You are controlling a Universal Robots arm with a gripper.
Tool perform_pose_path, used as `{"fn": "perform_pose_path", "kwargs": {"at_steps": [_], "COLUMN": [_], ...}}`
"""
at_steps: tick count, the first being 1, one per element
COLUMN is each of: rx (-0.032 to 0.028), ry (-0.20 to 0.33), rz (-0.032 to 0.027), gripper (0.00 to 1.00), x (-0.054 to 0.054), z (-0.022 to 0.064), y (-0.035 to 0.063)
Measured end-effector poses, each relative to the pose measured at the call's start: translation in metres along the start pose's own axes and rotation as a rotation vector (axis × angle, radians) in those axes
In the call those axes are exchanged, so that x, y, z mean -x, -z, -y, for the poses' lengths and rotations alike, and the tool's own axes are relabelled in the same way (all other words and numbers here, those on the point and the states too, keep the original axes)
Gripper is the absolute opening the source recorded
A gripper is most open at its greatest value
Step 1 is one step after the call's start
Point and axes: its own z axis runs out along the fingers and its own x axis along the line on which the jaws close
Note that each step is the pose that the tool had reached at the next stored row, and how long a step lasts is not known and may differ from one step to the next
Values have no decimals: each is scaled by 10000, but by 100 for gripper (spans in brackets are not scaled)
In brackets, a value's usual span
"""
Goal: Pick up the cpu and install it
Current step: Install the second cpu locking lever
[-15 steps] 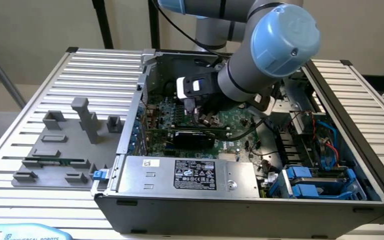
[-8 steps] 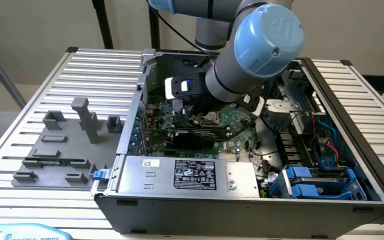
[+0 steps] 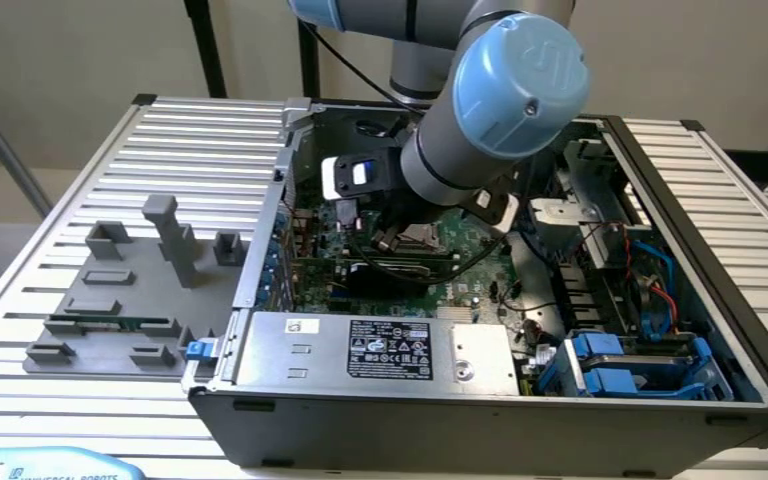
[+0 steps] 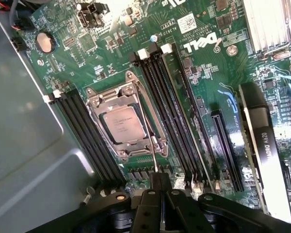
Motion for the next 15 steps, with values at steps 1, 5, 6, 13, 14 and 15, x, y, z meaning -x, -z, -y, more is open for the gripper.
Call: {"fn": "perform_pose_path", "kwargs": {"at_steps": [1, 5, 6, 13, 14, 15], "rx": [6, 52, 70, 197, 213, 228], "ry": [4, 27, 34, 55, 51, 45], "rz": [-3, -15, -15, 54, 80, 109], "gripper": [11, 11, 11, 11, 11, 11], "x": [-2, 6, 12, 45, 48, 51], "z": [0, 15, 22, 59, 54, 49], "y": [-16, -83, -101, -218, -231, -242]}}
